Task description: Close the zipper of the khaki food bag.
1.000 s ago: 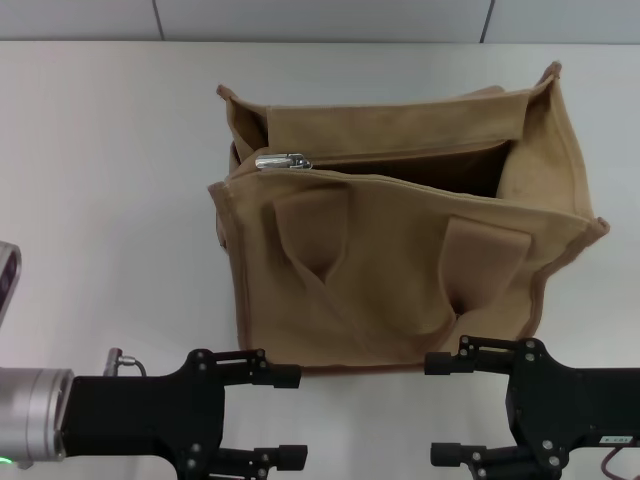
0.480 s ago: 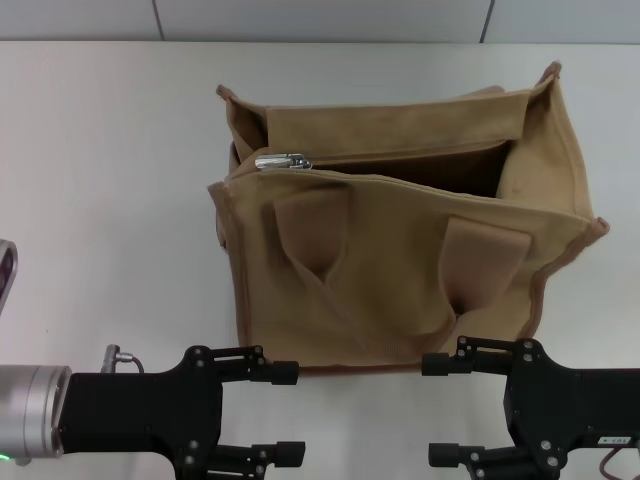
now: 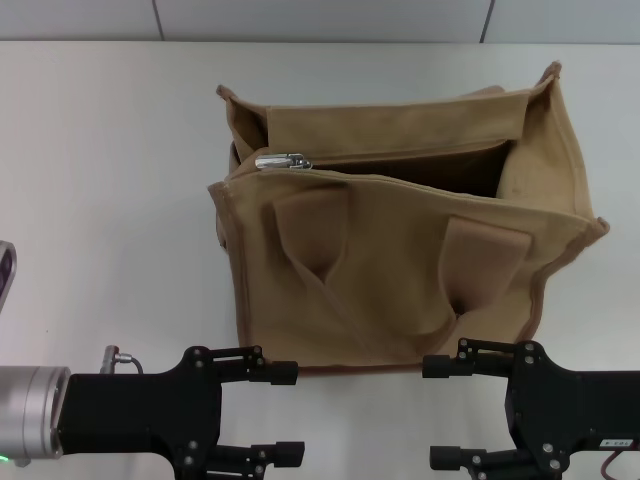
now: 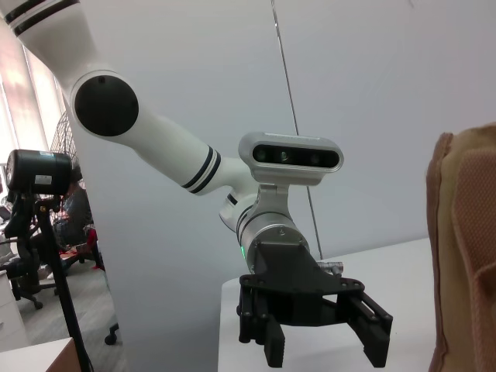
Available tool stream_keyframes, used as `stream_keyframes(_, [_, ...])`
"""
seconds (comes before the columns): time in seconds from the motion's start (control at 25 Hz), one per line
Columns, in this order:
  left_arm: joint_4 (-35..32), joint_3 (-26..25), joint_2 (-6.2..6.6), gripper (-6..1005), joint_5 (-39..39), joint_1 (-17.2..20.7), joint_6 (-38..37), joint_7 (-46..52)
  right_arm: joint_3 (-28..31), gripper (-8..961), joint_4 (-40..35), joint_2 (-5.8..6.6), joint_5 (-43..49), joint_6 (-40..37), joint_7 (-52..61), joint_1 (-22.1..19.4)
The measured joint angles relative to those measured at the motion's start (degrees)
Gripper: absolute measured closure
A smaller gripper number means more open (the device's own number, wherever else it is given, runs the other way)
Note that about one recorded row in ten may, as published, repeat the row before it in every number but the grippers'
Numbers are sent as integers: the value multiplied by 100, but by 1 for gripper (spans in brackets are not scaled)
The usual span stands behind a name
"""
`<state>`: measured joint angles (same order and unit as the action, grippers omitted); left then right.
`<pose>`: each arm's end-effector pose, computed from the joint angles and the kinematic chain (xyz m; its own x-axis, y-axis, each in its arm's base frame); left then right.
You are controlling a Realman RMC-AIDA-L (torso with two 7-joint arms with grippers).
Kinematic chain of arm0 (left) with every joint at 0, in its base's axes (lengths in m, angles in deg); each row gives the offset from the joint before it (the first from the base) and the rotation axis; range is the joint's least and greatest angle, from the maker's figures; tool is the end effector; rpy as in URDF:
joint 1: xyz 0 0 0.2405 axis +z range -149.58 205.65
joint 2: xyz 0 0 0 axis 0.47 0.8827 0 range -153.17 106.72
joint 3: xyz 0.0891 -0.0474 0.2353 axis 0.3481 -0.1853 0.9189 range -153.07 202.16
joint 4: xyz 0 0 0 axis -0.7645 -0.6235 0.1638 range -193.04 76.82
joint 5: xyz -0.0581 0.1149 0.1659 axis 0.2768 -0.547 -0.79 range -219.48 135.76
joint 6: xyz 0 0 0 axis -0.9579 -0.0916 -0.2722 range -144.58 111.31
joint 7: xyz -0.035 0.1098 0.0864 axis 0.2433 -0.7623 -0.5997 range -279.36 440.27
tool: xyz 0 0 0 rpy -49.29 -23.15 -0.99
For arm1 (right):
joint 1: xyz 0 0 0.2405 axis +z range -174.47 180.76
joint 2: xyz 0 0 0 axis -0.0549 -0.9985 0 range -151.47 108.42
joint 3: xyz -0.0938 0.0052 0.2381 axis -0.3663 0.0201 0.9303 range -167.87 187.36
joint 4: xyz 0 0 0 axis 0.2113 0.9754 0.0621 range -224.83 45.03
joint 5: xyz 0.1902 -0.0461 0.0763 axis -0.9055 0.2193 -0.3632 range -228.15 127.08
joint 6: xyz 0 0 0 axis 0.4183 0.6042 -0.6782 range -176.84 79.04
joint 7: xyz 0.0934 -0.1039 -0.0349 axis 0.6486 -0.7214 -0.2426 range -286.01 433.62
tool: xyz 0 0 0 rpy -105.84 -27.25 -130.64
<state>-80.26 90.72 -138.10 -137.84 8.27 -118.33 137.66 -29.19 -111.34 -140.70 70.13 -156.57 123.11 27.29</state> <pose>-0.2882 0.2168 -0.0365 0.7689 0.2830 0.5733 0.2520 -0.9583 0.1350 0.2767 0.2217 -0.0398 0.7672 -0.1669 -0.6193 -0.1497 -0.9855 0.0802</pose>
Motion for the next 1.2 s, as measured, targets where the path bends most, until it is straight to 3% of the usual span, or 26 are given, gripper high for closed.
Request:
stream_keyframes(0.4, [0,-66,0,232,33,-20,-125,-10,3,169,0,0,0,5,0,-24])
stream_keyframes(0.56, [-15,-1032,-149,232,59,-125,-1056,-364,8,168,0,0,1,39,0,-31])
stream_keyframes(0.72, [-19,-1590,-275,233,237,-189,-1305,-495,9,168,0,0,1,42,0,-28])
stream_keyframes(0.88, [134,-1828,-369,233,1268,-224,-1282,-817,11,168,0,0,0,50,-1,-21])
stream_keyframes(1.12, [318,-1831,-363,232,2235,-186,-1081,-1131,20,168,0,0,0,54,-11,-26])
stream_keyframes(1.2, [327,-1839,-339,233,2397,-89,-572,-1474,25,168,0,0,1,52,-11,-28])
